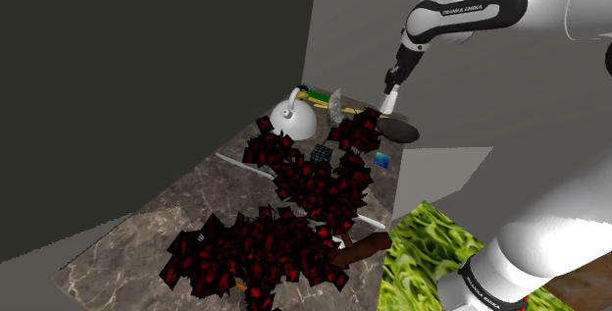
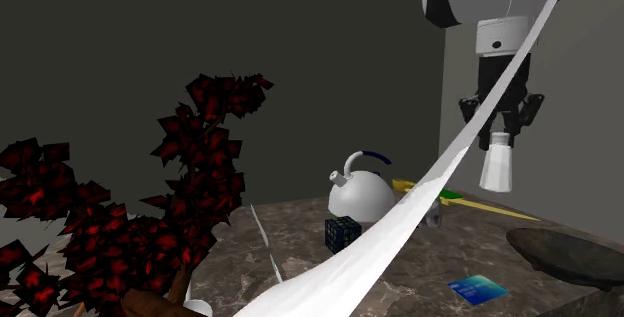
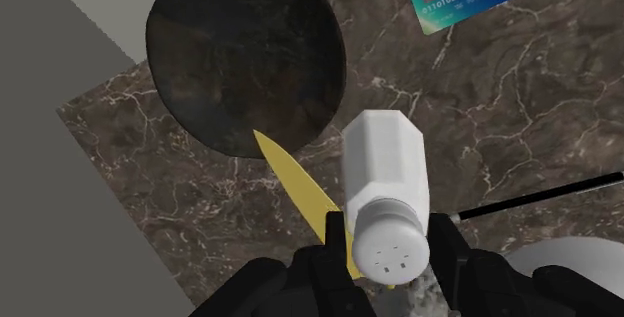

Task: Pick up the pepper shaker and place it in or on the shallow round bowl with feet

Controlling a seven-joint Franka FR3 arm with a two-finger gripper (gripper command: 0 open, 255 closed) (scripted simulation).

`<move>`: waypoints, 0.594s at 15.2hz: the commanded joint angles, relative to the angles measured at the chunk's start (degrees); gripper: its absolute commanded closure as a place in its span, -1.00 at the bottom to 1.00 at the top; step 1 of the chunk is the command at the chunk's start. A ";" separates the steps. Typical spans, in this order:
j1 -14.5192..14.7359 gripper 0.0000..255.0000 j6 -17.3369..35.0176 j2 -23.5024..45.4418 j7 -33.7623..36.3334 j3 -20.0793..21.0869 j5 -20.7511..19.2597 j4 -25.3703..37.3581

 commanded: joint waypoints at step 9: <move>-5.77 1.00 -1.60 5.94 -13.98 -6.73 3.47 7.45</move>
